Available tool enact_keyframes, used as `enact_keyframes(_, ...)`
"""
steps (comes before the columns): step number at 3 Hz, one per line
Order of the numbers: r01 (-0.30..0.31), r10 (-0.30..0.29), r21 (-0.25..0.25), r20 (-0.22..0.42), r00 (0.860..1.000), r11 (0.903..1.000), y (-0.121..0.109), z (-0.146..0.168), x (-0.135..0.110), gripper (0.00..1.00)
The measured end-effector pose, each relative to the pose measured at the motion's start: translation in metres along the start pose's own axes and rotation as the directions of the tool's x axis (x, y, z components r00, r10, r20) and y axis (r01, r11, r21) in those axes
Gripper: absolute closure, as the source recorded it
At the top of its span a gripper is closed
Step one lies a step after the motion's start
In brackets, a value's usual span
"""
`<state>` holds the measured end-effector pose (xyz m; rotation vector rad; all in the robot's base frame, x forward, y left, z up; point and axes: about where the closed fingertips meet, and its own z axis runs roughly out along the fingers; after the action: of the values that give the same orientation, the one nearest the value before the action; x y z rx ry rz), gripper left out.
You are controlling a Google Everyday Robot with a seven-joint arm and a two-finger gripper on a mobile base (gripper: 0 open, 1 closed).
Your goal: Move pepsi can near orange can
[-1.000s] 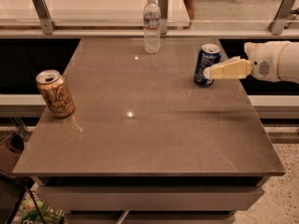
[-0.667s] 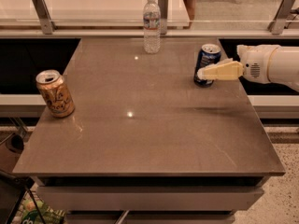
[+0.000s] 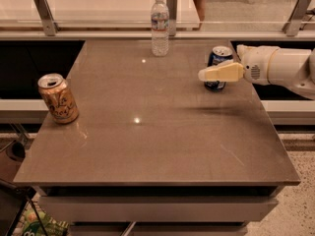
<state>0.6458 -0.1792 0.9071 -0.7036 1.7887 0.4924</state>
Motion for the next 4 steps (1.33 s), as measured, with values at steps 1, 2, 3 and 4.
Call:
enact_keyframes(1, 0.0, 0.0, -0.002, -0.001, 1.0, 1.0, 0.0015, 0.0005, -0.0004, 0.18)
enact_keyframes(2, 0.002, -0.002, -0.005, -0.001, 1.0, 1.0, 0.0032, 0.0023, -0.001, 0.41)
enact_keyframes(3, 0.003, -0.003, -0.01, -0.001, 1.0, 0.9999, 0.0051, 0.0042, -0.0018, 0.65)
enact_keyframes(4, 0.004, -0.004, -0.013, -0.001, 1.0, 0.9999, 0.0068, 0.0059, -0.0025, 0.88)
